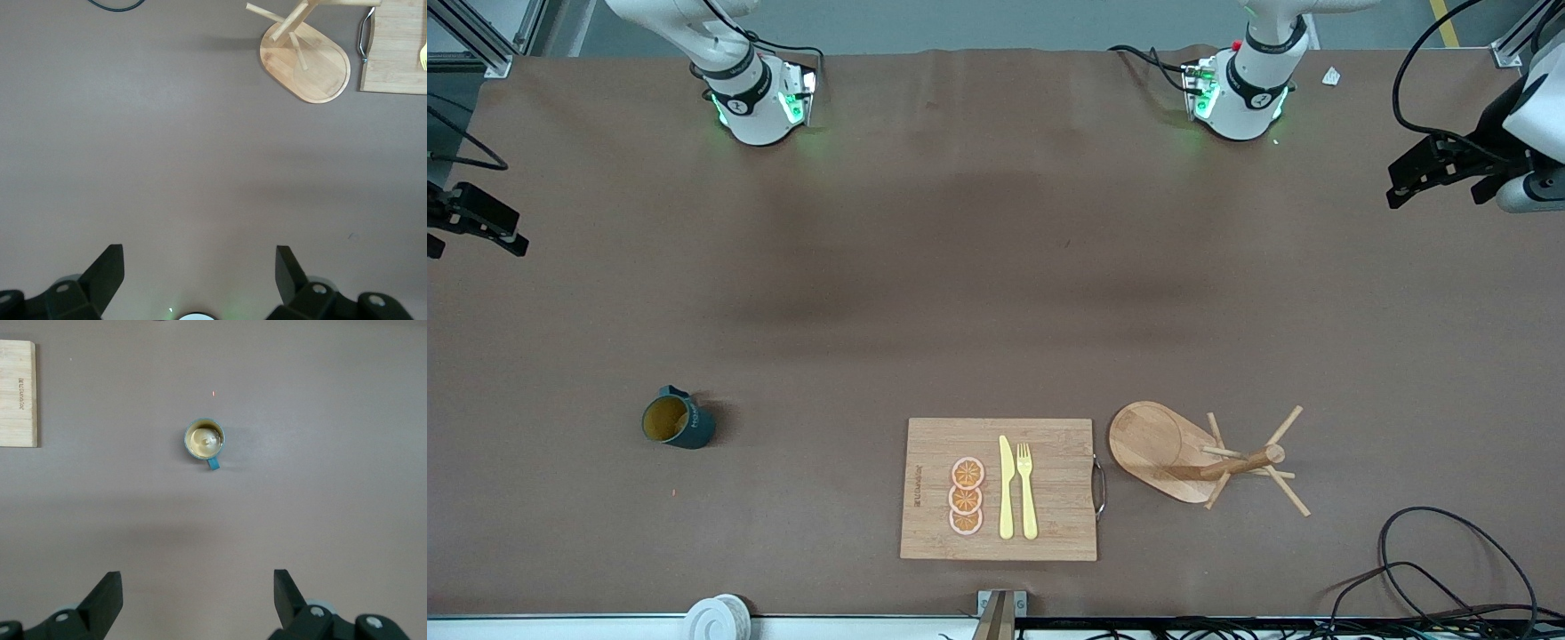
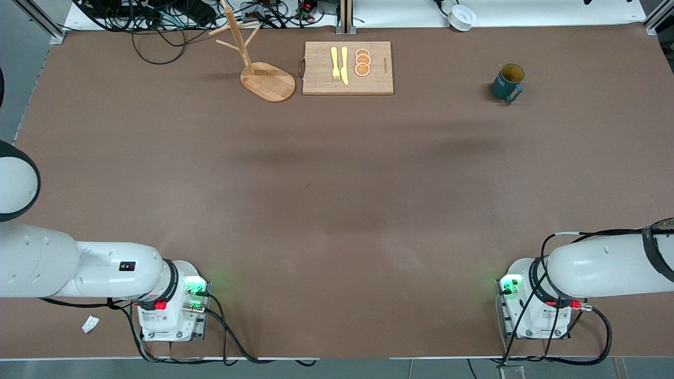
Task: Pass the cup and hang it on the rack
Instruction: 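Reach the right gripper down to the teal mug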
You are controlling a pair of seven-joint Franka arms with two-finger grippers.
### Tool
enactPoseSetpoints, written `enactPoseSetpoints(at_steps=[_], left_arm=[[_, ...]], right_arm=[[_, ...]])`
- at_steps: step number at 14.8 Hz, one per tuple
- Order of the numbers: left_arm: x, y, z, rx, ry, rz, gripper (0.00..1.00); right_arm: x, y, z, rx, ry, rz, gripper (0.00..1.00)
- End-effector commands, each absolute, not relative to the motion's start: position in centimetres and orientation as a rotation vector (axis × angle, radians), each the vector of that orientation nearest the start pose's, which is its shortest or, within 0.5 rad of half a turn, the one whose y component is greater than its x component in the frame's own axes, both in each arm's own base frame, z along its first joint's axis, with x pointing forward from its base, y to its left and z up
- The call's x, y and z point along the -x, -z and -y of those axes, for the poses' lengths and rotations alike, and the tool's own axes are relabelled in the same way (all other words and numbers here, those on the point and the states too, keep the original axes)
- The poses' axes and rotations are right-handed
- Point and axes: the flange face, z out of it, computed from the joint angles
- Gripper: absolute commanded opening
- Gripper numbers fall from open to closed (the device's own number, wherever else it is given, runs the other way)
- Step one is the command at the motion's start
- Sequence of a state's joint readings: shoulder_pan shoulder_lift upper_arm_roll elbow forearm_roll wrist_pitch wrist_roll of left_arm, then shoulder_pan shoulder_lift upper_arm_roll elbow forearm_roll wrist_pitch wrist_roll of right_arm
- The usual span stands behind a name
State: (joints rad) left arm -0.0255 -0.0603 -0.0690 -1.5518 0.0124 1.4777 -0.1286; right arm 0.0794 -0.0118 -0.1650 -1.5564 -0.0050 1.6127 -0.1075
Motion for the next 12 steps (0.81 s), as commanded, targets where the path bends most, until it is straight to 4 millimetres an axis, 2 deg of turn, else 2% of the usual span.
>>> enactPoseSetpoints(at_steps=[1,3,5,6,8,9,10,12], left_arm=[[-52.6,-66.2,4.8,3.120,-0.021,0.036,1.00],[-52.9,-66.0,4.6,3.116,-0.023,0.037,1.00],[-53.6,-64.9,4.7,3.116,-0.051,0.058,1.00],[-53.9,-65.6,4.7,3.117,-0.027,0.061,1.00],[-55.0,-66.0,4.8,3.119,-0.004,0.063,1.00],[-55.4,-65.8,4.8,3.122,-0.009,0.084,1.00],[-55.5,-65.6,4.9,3.121,-0.013,0.115,1.00],[-55.8,-65.1,4.9,3.128,-0.026,0.132,1.00]], right_arm=[[-55.1,-64.4,5.2,3.153,0.117,0.043,1.00],[-55.1,-64.4,5.2,3.153,0.114,0.044,1.00],[-55.3,-64.5,5.0,3.154,0.124,0.043,1.00],[-55.9,-63.8,4.2,3.155,0.112,0.063,1.00],[-59.8,-58.2,1.7,3.161,0.046,0.111,1.00],[-61.2,-56.2,0.7,3.141,0.058,0.123,1.00],[-62.6,-53.7,0.2,3.113,0.045,0.113,1.00],[-64.4,-48.9,0.9,3.077,-0.020,0.084,1.00]])
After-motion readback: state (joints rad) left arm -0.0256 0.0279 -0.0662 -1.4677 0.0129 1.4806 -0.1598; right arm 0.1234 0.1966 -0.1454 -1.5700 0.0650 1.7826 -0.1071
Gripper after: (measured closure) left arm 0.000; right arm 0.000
